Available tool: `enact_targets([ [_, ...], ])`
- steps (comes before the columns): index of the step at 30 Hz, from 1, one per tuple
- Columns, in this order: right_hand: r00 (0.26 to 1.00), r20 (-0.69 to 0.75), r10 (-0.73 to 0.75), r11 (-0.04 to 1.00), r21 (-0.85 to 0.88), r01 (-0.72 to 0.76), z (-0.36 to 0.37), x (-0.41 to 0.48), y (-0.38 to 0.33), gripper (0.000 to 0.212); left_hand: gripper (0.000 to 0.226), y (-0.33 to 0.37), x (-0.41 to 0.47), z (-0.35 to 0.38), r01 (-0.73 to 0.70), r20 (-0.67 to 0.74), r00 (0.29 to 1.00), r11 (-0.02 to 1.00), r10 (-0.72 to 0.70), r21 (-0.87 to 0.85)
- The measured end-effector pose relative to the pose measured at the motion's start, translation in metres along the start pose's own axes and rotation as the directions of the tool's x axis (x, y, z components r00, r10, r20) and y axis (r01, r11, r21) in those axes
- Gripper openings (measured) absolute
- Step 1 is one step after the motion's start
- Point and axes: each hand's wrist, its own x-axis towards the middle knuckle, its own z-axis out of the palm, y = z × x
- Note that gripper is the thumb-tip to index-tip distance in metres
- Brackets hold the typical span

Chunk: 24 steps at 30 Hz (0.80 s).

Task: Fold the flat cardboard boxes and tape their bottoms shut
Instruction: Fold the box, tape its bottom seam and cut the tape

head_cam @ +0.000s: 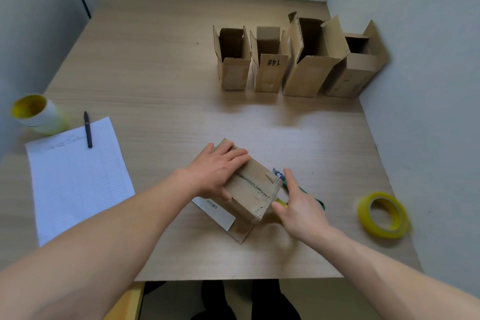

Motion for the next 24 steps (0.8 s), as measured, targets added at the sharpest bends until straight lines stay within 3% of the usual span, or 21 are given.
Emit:
enact_targets([
  [3,0.997,0.056,-0.049,0.998,-0.028,0.051,-0.004,0.004,-0.002,0.071,0.109,0.010,-0.015,0.018,0.071,0.001,0.997,0.996,-0.071,0.051],
  [7,0.992,0.098,-0.078,0.996,-0.043,0.083,-0.007,0.006,-0.006,0.065,0.099,0.045,-0.032,0.039,0.264,-0.004,0.965,0.964,-0.264,-0.041],
  [10,0.992,0.101,-0.076,0.995,-0.058,0.082,-0.007,0.006,-0.006,0.067,0.086,0.081,-0.034,0.046,0.147,-0.011,0.989,0.983,-0.150,-0.108],
  [13,0.993,0.095,-0.077,0.995,-0.061,0.083,-0.006,0.006,-0.007,0.069,0.084,0.074,-0.037,0.050,0.072,-0.027,0.997,0.992,-0.076,-0.102],
  [17,0.993,0.096,-0.066,0.998,-0.012,0.067,-0.008,0.007,-0.009,0.068,0.100,0.019,-0.037,0.041,0.240,0.011,0.971,0.969,-0.240,-0.052],
  [20,0.994,0.090,-0.056,0.997,0.064,0.050,-0.004,0.004,-0.019,0.063,0.110,0.005,-0.031,0.032,0.276,0.037,0.961,0.960,-0.275,-0.046],
  [24,0.996,0.082,-0.043,0.996,0.081,0.036,-0.002,0.004,-0.027,0.052,0.095,0.004,-0.015,0.020,0.295,0.040,0.955,0.955,-0.294,-0.012],
])
